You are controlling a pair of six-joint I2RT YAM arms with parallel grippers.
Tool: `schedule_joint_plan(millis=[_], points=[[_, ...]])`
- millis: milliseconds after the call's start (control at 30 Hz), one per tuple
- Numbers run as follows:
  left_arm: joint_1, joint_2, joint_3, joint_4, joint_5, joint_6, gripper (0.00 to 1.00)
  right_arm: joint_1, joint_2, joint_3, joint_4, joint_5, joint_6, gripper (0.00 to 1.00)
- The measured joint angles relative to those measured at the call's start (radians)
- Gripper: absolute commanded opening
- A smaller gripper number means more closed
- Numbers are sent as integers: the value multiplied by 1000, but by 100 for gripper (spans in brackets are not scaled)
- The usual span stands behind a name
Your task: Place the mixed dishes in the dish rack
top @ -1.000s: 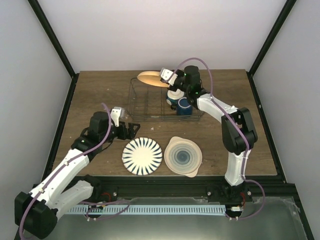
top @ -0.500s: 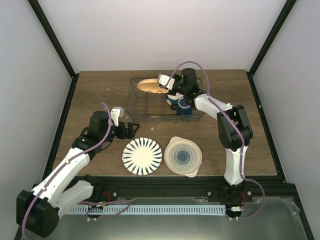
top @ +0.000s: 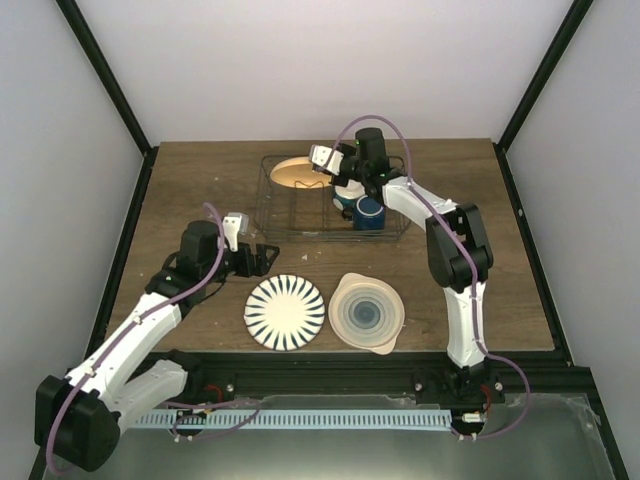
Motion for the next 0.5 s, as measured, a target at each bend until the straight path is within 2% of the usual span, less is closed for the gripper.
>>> schedule_joint_plan(millis=[200,400,500], points=[[5,10,0,0,0,-1,98,0,39,11,-53,-2,-20,19],[5,17,0,-1,-11,-6,98,-2,42,-1,-50,18,-25,43],[5,20,-3,-1,-32,-14,98,-3,33,-22,-36,34,-21,51]])
